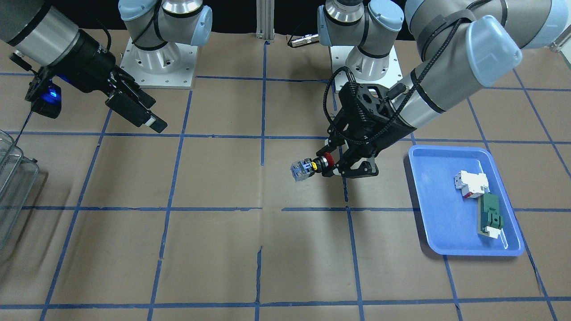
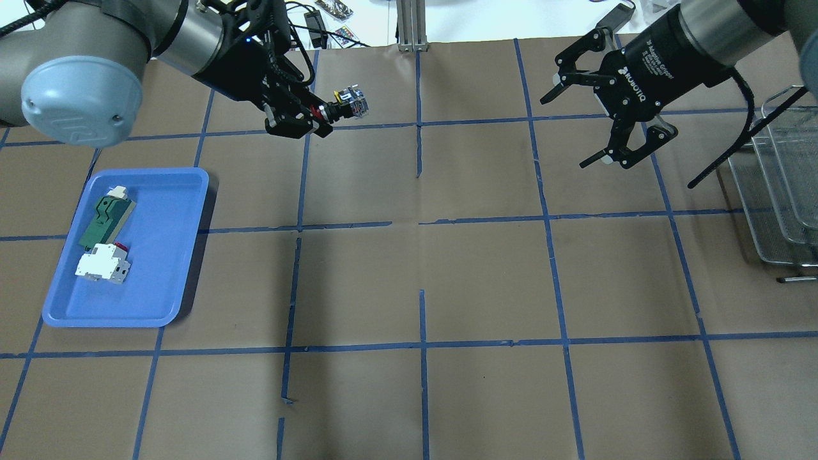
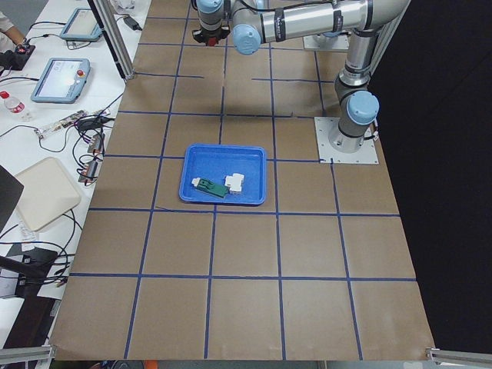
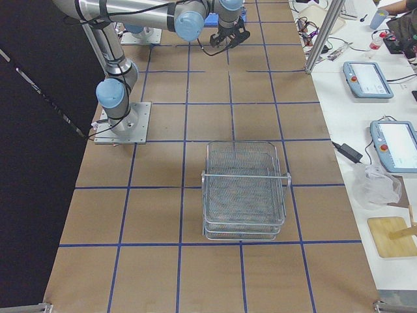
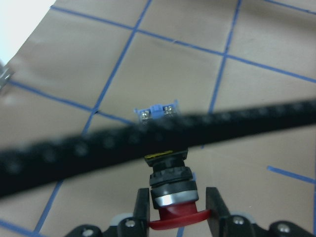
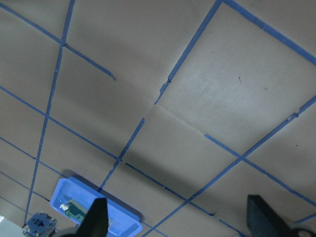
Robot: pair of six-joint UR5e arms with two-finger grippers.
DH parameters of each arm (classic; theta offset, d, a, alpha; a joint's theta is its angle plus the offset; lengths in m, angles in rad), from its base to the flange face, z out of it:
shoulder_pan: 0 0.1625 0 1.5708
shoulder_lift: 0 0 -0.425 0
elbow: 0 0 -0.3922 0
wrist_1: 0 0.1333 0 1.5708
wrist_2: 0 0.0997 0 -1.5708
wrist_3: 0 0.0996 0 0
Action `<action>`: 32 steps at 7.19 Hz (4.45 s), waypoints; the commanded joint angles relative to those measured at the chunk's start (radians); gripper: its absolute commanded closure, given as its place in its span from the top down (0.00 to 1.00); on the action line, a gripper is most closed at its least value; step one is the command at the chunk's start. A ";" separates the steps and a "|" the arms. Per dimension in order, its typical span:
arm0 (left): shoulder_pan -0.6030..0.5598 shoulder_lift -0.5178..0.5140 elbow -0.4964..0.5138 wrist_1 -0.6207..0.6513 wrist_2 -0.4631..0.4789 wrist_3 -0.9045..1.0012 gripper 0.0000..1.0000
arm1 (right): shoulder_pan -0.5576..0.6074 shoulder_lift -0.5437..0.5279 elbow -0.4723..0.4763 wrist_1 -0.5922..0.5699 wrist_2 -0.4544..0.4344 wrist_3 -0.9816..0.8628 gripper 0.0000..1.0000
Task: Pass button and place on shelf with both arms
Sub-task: 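Lift the red push button with the left gripper toward the table center, then move the right gripper toward the button held by the left gripper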
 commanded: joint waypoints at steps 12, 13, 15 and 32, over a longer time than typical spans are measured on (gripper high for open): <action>-0.173 0.081 0.016 0.049 -0.160 -0.029 0.00 | -0.003 0.059 0.028 0.010 0.549 0.514 1.00; -0.173 0.081 0.012 0.050 -0.160 -0.030 0.00 | 0.002 0.056 0.031 0.017 0.570 0.541 1.00; -0.173 0.081 0.013 0.050 -0.160 -0.030 0.00 | 0.005 0.027 0.035 0.036 0.566 0.559 1.00; -0.176 0.106 0.001 0.056 -0.169 -0.028 0.00 | 0.048 -0.030 0.144 -0.019 0.610 0.587 0.96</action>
